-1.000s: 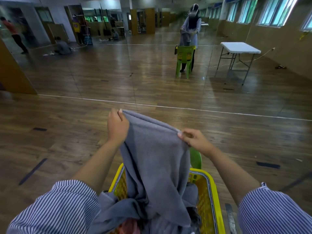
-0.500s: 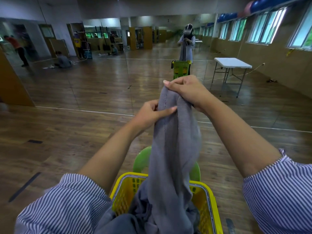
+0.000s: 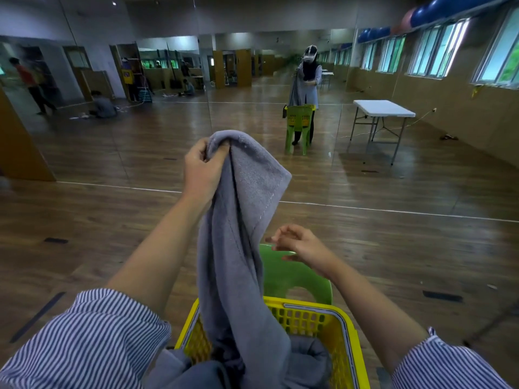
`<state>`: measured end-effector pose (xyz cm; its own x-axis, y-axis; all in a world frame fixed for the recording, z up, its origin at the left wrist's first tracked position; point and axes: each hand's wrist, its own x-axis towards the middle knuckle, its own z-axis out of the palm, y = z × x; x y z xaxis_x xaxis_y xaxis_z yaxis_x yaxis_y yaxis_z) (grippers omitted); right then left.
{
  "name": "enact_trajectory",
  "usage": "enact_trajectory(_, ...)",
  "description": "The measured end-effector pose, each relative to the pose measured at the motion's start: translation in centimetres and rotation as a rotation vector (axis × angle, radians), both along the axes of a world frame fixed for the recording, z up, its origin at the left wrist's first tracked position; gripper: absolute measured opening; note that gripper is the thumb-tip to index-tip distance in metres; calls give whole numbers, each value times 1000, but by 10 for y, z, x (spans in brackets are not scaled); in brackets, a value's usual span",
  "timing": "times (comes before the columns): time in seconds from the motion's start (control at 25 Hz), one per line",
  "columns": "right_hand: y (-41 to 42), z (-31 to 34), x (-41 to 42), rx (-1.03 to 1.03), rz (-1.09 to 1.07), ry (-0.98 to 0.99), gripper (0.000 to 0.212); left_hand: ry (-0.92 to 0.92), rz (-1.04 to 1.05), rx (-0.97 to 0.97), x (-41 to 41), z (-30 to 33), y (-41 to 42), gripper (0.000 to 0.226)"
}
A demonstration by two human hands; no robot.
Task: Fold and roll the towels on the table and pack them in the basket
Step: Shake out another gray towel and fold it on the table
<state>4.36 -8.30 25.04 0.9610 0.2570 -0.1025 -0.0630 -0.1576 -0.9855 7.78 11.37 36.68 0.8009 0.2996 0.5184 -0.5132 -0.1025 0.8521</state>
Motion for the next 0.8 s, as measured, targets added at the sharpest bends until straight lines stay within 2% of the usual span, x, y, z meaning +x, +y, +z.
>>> enact_trajectory(0.16, 25, -8, -5, -51, 62, -77, 28, 14, -26, -15, -4, 2, -2, 15)
enact_trajectory(0.32, 39, -12, 2, 108, -28, -142, 10, 48, -44, -51, -3, 6, 9, 13)
enact_trajectory(0.4, 46, -12, 4, 227, -15, -51, 11, 84, -98, -78, -4, 5, 17, 12)
enact_trajectory(0.48, 49, -10, 10, 271, -31, -52, 5, 130, -71, 4, -3, -2, 25, 12)
enact_trajectory(0.56, 45, 2, 20, 257, -141, -240, 11, 190, 107, 195, 2, -10, 32, 12)
enact_trajectory(0.64, 36, 27, 28, 121, -196, -490, 11, 227, 216, 366, 3, -9, 35, 28)
enact_trajectory(0.68, 32, 45, 29, -19, -176, -625, 13, 217, 119, 459, 0, -4, 34, 39)
enact_trajectory(0.72, 28, 62, 31, -166, -127, -764, 15, 206, -62, 554, -5, 3, 30, 49)
enact_trajectory(0.8, 23, 97, 31, -330, -57, -944, 14, 280, -436, 628, -17, 21, 18, 53)
